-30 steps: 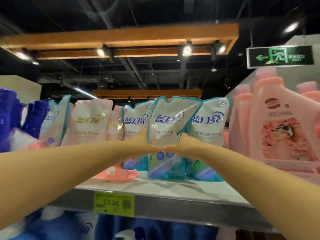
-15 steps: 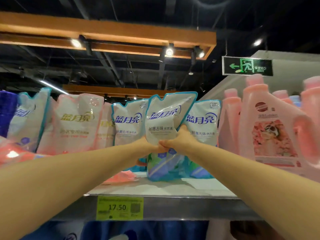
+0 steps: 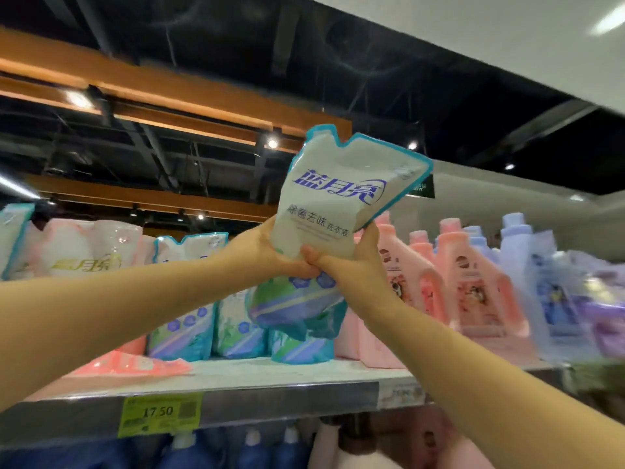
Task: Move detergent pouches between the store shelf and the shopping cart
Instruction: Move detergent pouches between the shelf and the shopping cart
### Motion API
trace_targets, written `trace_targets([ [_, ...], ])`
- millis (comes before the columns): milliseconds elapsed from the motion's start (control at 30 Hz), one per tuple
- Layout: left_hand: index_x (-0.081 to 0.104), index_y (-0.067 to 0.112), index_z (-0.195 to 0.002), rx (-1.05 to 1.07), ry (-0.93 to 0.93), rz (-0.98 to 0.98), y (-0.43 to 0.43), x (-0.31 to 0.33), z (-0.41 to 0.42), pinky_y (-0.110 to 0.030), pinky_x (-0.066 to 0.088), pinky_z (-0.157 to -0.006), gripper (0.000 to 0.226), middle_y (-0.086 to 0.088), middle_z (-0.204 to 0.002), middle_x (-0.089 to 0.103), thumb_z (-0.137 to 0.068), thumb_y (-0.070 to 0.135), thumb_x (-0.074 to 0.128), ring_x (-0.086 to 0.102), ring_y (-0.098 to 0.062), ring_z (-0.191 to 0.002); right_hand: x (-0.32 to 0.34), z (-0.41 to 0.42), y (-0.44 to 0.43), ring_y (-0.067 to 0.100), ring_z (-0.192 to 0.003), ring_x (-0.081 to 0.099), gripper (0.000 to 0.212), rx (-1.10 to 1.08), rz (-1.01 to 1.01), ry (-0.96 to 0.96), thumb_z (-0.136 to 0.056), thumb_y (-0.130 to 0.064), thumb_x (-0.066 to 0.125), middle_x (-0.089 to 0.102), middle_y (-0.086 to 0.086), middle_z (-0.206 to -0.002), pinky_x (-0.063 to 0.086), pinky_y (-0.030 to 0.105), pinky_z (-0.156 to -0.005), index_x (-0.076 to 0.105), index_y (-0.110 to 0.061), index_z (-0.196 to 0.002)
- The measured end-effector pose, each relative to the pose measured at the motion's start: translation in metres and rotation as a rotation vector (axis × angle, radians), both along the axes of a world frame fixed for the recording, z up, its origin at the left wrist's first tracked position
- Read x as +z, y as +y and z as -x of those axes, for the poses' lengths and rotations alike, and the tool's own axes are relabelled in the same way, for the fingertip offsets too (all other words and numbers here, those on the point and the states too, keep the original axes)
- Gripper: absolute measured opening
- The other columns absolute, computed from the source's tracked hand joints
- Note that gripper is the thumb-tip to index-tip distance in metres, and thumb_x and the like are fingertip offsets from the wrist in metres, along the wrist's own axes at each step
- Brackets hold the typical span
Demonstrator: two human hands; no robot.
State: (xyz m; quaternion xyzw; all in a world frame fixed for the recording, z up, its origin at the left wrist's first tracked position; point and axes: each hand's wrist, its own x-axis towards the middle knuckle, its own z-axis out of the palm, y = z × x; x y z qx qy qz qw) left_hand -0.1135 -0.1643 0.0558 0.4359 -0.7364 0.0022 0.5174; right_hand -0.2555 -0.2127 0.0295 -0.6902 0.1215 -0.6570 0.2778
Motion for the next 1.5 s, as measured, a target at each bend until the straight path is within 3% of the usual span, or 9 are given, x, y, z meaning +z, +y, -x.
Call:
trace_targets([
  [167, 0.058, 0.032, -0.103, -0.158, -0.06, 0.013, 0.033, -0.007, 0.101, -0.008, 0.048, -0.071, 0.067, 0.025, -0.078, 0.068, -0.039, 0.037, 0.078, 0.061, 0.013, -0.074, -0.012, 0.106, 0.058, 0.004, -0.049, 0.06, 0.055, -0.15, 0.022, -0.059, -0.072, -0.004, 0.074, 0.067, -0.005, -0.067, 0.051, 0.025, -0.054, 0.035, -0.021, -0.105],
  [300, 0.059, 0.031, -0.091, -0.388, -0.052, -0.008, 0.053, -0.038, 0.208, -0.01, 0.049, -0.069, 0.045, 0.018, -0.073, 0.065, -0.058, 0.019, 0.087, 0.058, 0.018, -0.066, -0.04, 0.212, 0.11, 0.021, -0.085, 0.066, 0.065, -0.394, -0.068, -0.041, -0.063, -0.017, 0.082, 0.067, 0.006, -0.099, 0.054, 0.038, -0.077, 0.036, -0.019, -0.108],
  [467, 0.062, 0.033, -0.087, -0.611, -0.063, -0.105, 0.07, -0.077, 0.342, -0.004, 0.045, -0.066, 0.033, 0.023, -0.067, 0.067, -0.064, 0.021, 0.083, 0.058, 0.016, -0.063, -0.077, 0.348, 0.168, 0.009, -0.071, 0.061, 0.053, -0.576, -0.167, -0.048, -0.073, -0.006, 0.076, 0.063, 0.0, -0.092, 0.052, 0.025, -0.063, 0.035, -0.016, -0.105],
  [633, 0.061, 0.036, -0.102, -0.761, -0.057, -0.158, 0.082, -0.121, 0.474, -0.026, 0.052, -0.088, 0.071, 0.014, -0.098, 0.071, -0.036, 0.058, 0.071, 0.065, 0.0, -0.091, -0.117, 0.462, 0.212, -0.003, -0.045, 0.052, 0.057, -0.762, -0.3, -0.088, -0.059, -0.016, 0.081, 0.066, 0.006, -0.089, 0.043, 0.024, -0.055, 0.037, -0.023, -0.095],
  [700, 0.062, 0.039, -0.099, -0.858, -0.077, -0.217, 0.082, -0.142, 0.524, -0.035, 0.052, -0.09, 0.067, 0.014, -0.098, 0.071, -0.035, 0.057, 0.073, 0.065, -0.004, -0.093, -0.137, 0.502, 0.225, 0.002, -0.053, 0.056, 0.057, -0.861, -0.347, -0.133, -0.055, -0.019, 0.08, 0.067, 0.005, -0.091, 0.048, 0.029, -0.06, 0.037, -0.023, -0.092],
  [900, 0.059, 0.04, -0.102, -1.061, -0.185, -0.357, 0.071, -0.23, 0.665, -0.025, 0.051, -0.084, 0.073, 0.024, -0.082, 0.067, -0.034, 0.066, 0.067, 0.061, 0.005, -0.08, -0.218, 0.615, 0.244, 0.016, -0.092, 0.062, 0.058, -1.137, -0.502, -0.195, -0.067, -0.016, 0.082, 0.061, -0.006, -0.096, 0.05, 0.03, -0.082, 0.04, -0.019, -0.106],
  [1133, 0.051, 0.038, -0.119, -1.11, -0.418, -0.546, 0.051, -0.347, 0.798, -0.026, 0.044, -0.087, 0.09, 0.014, -0.11, 0.059, -0.036, 0.07, 0.06, 0.056, -0.009, -0.103, -0.336, 0.719, 0.227, 0.021, -0.111, 0.059, 0.093, -1.3, -0.825, -0.395, -0.053, -0.035, 0.08, 0.058, 0.007, -0.124, 0.047, 0.039, -0.097, 0.034, -0.009, -0.13],
  [1333, 0.05, 0.03, -0.127, -1.077, -0.532, -0.84, 0.03, -0.472, 0.866, -0.038, 0.045, -0.098, 0.111, 0.004, -0.121, 0.063, -0.03, 0.082, 0.064, 0.059, -0.017, -0.112, -0.451, 0.785, 0.21, 0.024, -0.108, 0.06, 0.065, -1.284, -1.096, -0.541, -0.076, -0.024, 0.075, 0.06, 0.007, -0.121, 0.047, 0.042, -0.097, 0.037, -0.012, -0.127],
  [1500, 0.05, 0.023, -0.127, -0.92, -0.565, -1.174, 0.026, -0.573, 0.88, -0.013, 0.043, -0.081, 0.083, 0.007, -0.113, 0.06, -0.055, 0.051, 0.08, 0.058, -0.012, -0.107, -0.561, 0.812, 0.186, 0.024, -0.102, 0.06, 0.058, -1.169, -1.378, -0.596, -0.076, -0.033, 0.073, 0.06, 0.003, -0.112, 0.046, 0.04, -0.095, 0.043, -0.013, -0.121],
])
